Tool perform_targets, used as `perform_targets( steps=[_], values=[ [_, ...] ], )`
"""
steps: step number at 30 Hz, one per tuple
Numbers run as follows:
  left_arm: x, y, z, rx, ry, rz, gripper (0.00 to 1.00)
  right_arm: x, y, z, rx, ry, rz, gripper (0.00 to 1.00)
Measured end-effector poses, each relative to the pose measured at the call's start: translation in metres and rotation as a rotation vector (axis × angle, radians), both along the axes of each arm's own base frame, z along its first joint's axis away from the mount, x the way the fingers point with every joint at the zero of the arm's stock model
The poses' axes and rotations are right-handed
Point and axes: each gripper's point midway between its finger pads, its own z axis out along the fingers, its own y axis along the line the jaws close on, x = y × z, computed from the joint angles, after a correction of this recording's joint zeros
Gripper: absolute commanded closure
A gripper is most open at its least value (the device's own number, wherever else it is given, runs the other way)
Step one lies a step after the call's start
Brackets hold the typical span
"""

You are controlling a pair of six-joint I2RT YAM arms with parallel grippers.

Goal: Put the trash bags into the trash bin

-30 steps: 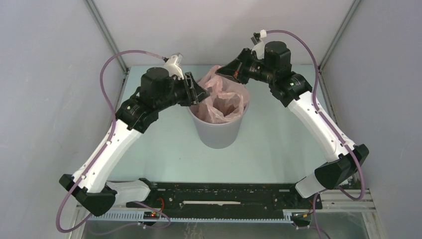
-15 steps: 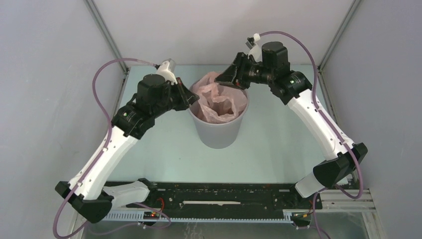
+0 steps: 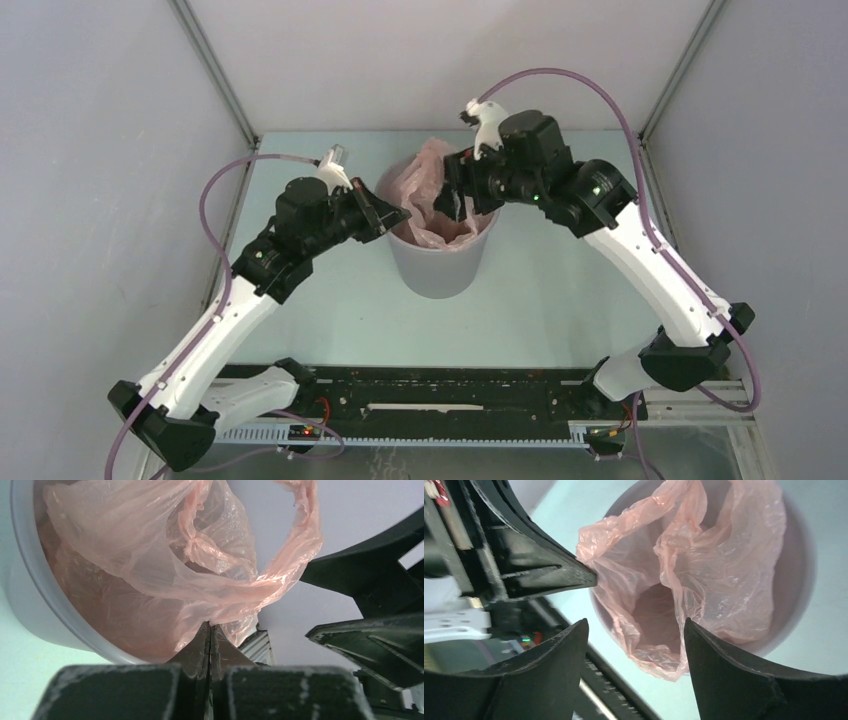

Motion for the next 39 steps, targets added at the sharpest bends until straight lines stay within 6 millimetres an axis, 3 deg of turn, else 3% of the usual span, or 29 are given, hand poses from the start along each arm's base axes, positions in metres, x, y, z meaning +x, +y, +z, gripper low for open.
perform_targets(
  steps=[3, 7, 11, 17, 19, 22, 23, 24, 28, 32, 39],
  values=[
    [-0.005, 0.0, 0.003, -0.049, 0.0, 0.002, 1.0, -0.002, -0.001, 0.001, -0.154, -0.164, -0.015, 0.21],
    [-0.007, 0.001, 0.008, -0.092, -0.005, 0.009, 1.0, 0.012, -0.002, -0.003, -0.346, -0.317, -0.062, 0.23],
    [-0.009, 0.004, 0.011, -0.117, -0.008, 0.019, 1.0, 0.034, -0.002, -0.025, -0.514, -0.365, -0.093, 0.25],
    [-0.012, 0.007, 0.014, -0.141, -0.009, 0.031, 1.0, 0.042, 0.003, -0.049, -0.621, -0.391, -0.069, 0.28],
    [-0.012, 0.008, 0.014, -0.143, -0.011, 0.033, 1.0, 0.045, 0.006, -0.048, -0.635, -0.416, -0.084, 0.42],
    [-0.013, 0.01, 0.014, -0.144, -0.013, 0.036, 1.0, 0.051, 0.008, -0.047, -0.662, -0.444, -0.124, 0.89],
    [-0.013, 0.011, 0.014, -0.144, -0.013, 0.039, 1.0, 0.053, 0.008, -0.048, -0.669, -0.445, -0.142, 0.99],
    [-0.014, 0.013, 0.013, -0.144, -0.014, 0.043, 1.0, 0.054, 0.008, -0.049, -0.679, -0.45, -0.144, 1.0],
    [-0.017, 0.021, 0.01, -0.142, -0.014, 0.061, 1.0, 0.054, 0.008, -0.049, -0.64, -0.42, -0.189, 1.0],
    [-0.025, 0.036, -0.002, -0.13, 0.001, 0.093, 1.0, 0.042, -0.005, -0.039, -0.488, -0.354, -0.216, 1.0],
    [-0.038, 0.056, -0.021, -0.101, 0.032, 0.132, 1.0, 0.015, -0.071, -0.017, -0.069, -0.187, -0.328, 1.0]
  ],
)
